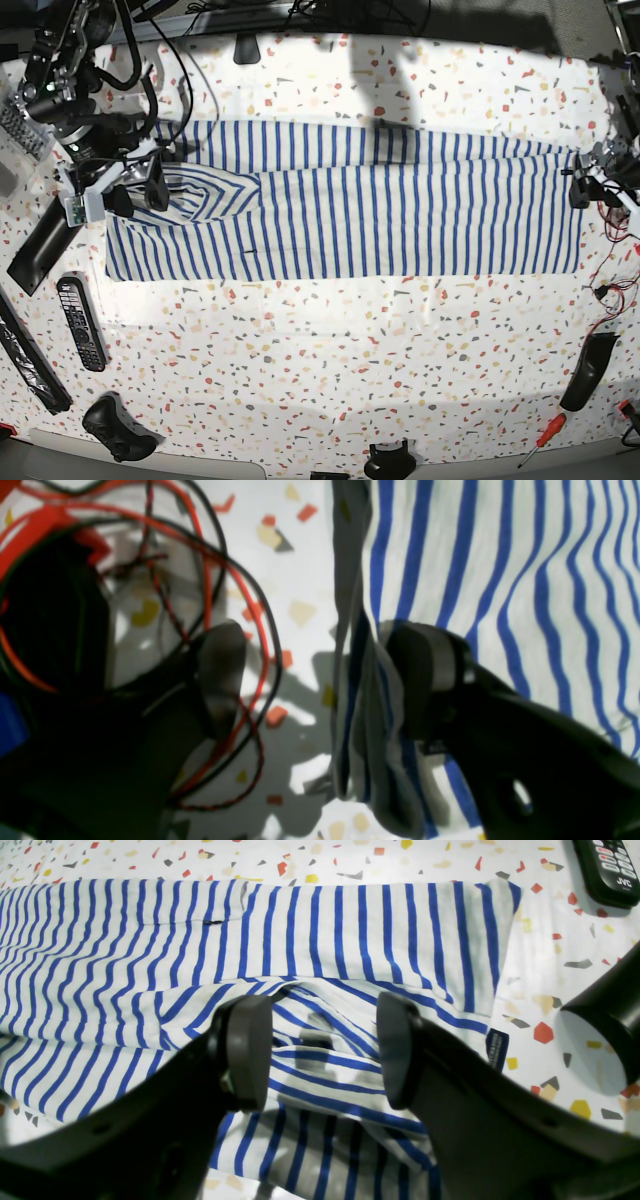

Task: Layout the t-shirt on the table in an organized manner, then fold the t-shirt properly
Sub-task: 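Reposition the left gripper along the shirt end away from the collar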

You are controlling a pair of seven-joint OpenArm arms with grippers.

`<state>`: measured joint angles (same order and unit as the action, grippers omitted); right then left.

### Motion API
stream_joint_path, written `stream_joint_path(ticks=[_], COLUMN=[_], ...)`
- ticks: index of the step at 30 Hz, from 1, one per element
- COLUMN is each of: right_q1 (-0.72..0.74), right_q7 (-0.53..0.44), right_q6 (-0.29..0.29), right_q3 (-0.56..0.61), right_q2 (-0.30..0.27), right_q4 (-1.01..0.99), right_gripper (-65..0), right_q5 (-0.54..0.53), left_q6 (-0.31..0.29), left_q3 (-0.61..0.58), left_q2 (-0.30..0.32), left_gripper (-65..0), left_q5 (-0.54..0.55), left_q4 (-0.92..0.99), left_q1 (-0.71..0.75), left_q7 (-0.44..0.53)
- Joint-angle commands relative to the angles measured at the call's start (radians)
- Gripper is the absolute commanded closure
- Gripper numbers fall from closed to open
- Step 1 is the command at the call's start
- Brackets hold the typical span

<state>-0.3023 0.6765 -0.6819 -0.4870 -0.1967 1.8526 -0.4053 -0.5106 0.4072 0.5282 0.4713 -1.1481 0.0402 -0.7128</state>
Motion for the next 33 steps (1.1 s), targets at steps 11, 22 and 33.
stream_joint_path(ticks=[11, 22, 33], right_q1=[0.006, 0.006, 0.006], right_q7=[-0.025, -0.024, -0.023], right_q6=[-0.010, -0.010, -0.010], right_q3=[-0.004, -0.004, -0.004], right_q2=[-0.011, -0.011, -0.011], right_q4=[0.022, 0.022, 0.022], right_gripper=[-32.1, -32.1, -32.1], right_q5=[-0.022, -0.022, -0.022], left_q6=[-0.078, -0.090, -0.002], left_q3=[0.003, 0.003, 0.004], left_q2=[0.037, 0.013, 0.151], left_gripper=[-42.8, -42.8, -42.8], left_q5=[0.257, 0.288, 0.116], left_q4=[0.007, -0.010, -0.027], left_q1=[-0.015, -0.007, -0.063], left_q7=[-0.076, -0.148, -0.067])
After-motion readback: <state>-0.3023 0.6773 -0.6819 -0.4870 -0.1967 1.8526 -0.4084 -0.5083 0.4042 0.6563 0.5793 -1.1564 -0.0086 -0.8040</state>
